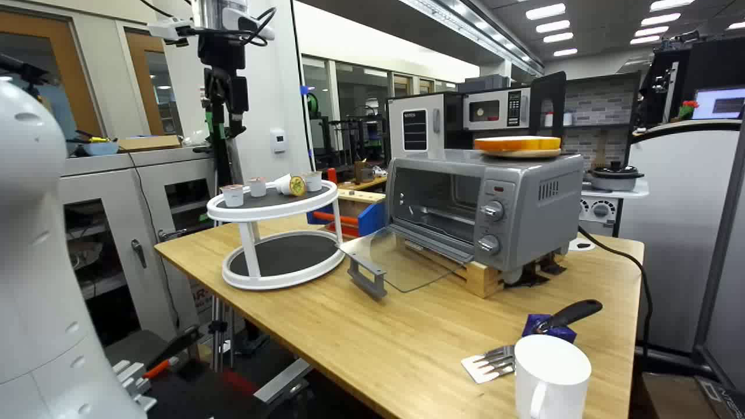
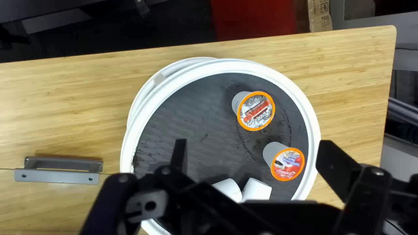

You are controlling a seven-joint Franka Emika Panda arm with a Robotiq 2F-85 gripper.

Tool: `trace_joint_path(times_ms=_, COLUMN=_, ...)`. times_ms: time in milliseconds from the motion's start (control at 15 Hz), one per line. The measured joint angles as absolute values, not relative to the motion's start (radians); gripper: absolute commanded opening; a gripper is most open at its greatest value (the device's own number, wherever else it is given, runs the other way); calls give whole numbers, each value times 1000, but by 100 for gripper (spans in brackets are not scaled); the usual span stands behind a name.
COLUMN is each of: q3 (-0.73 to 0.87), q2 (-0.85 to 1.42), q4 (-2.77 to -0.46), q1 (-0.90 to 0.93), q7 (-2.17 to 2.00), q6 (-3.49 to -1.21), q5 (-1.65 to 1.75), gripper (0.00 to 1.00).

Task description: Remove the slice of bread from the top of the oven and place it inside the oven

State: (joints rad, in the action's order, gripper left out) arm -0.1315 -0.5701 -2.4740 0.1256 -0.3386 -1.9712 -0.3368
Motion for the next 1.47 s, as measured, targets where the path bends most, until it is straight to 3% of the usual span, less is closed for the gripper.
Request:
trace_joint_path(times_ms=800, q3=-133, q2=-570, q4=-2474, q1=125, q7=-343, q6=-1977, q5=-337, gripper=100)
trace_joint_path(times_ms=1467, q3=-215, q2=-333, q4=-2425, q1=-64, q7=-769, q6=-2285, q5=17, gripper=100)
